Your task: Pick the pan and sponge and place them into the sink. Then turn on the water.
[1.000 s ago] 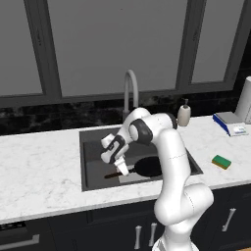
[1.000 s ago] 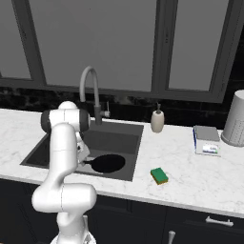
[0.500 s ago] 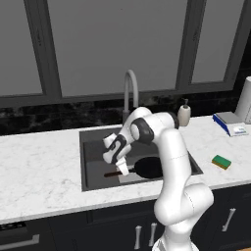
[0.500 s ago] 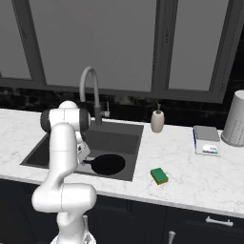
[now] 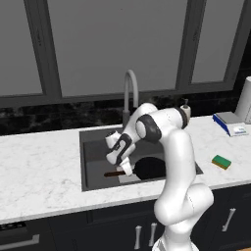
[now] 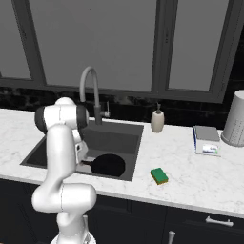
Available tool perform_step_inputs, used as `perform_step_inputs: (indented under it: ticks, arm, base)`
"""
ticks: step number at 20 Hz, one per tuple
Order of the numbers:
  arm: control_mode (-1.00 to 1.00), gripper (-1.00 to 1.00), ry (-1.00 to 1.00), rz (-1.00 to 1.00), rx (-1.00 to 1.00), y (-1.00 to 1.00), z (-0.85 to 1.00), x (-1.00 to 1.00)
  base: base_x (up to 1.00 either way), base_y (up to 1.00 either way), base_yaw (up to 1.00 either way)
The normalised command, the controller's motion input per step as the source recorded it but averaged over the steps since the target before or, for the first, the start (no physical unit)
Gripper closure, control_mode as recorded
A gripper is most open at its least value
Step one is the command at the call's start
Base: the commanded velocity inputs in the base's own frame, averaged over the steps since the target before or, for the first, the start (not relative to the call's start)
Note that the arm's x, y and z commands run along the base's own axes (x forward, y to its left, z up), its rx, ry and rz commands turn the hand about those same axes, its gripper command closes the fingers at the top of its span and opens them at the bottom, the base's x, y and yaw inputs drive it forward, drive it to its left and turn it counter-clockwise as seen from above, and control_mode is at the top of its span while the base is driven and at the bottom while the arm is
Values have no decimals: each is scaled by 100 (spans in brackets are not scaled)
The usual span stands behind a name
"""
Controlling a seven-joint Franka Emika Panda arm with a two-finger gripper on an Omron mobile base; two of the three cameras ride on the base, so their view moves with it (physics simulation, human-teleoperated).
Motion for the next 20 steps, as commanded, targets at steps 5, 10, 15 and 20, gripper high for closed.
perform_step_inputs:
  ticks: [5,10,15,20]
  arm:
    - [-100,-100,-1,0,-1,1,95,-47]
    - [-100,-100,0,11,0,20,100,-48]
    - [-100,-100,0,12,0,24,100,-52]
    - [-100,-100,0,13,0,3,100,-47]
  base:
    - [0,0,0]
    - [0,0,0]
    - [0,0,0]
    - [0,0,0]
